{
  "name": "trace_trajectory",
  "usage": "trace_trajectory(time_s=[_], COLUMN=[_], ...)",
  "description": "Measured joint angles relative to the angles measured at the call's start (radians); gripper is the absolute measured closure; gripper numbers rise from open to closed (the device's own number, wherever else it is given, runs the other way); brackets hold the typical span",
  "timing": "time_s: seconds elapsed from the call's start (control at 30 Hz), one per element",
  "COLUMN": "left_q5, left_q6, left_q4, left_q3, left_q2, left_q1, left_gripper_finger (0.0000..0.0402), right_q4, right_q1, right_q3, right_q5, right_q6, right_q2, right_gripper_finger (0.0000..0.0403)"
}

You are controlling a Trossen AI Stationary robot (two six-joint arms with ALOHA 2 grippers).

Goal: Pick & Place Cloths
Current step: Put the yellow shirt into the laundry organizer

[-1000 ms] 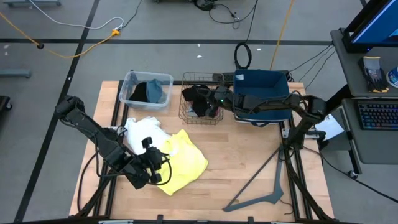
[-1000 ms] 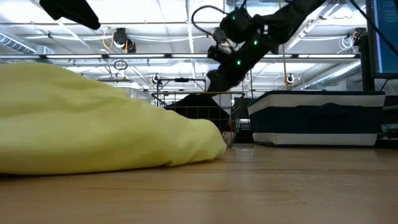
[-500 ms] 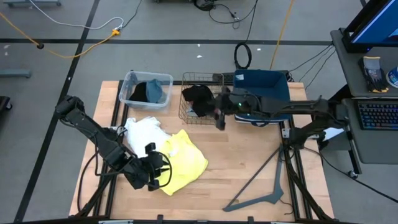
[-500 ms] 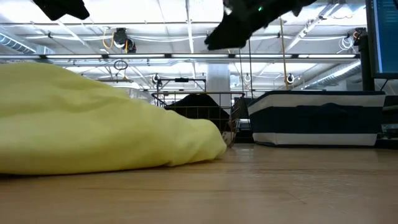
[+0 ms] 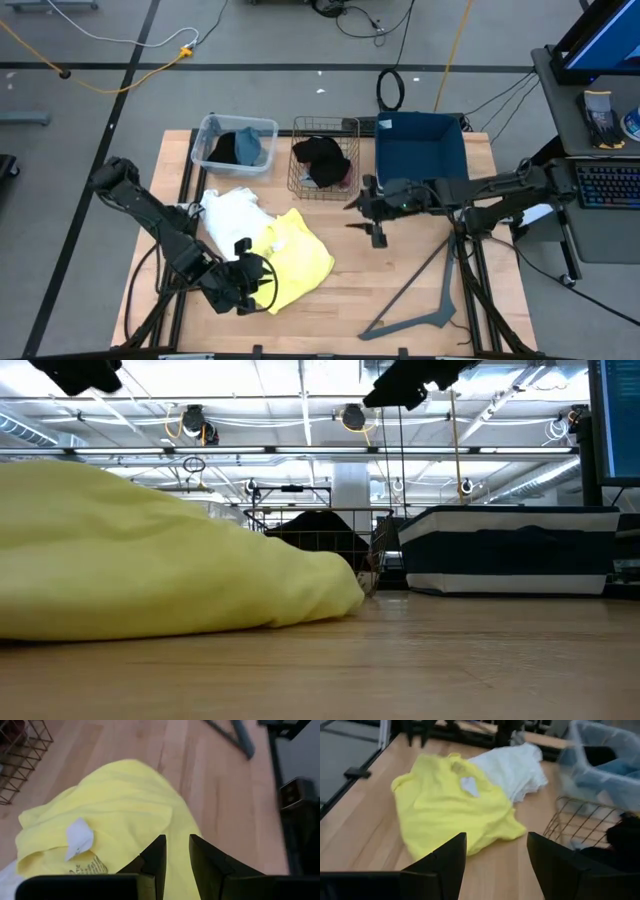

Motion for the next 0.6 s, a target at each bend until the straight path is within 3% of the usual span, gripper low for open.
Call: trace_trajectory(time_s=[0.23, 0.6], left_q5=[0.008, 0.137], left_q6=[0.006, 0.061], left_q4=[0.021, 0.021], left_q3=[0.000, 0.000], left_q2=[0.064, 0.090], left_q1=[0.031, 0.130], left_gripper_finger=[0.0314, 0.0313], right_q4=[-0.001, -0.001], right_q1=[0.039, 0.039], right_q3=[-0.035, -0.037], right_q5=[0.003, 0.004], right_q6=[0.020, 0.053], right_q2=[-0.002, -0.002], right_gripper_finger=[0.0202, 0.0202])
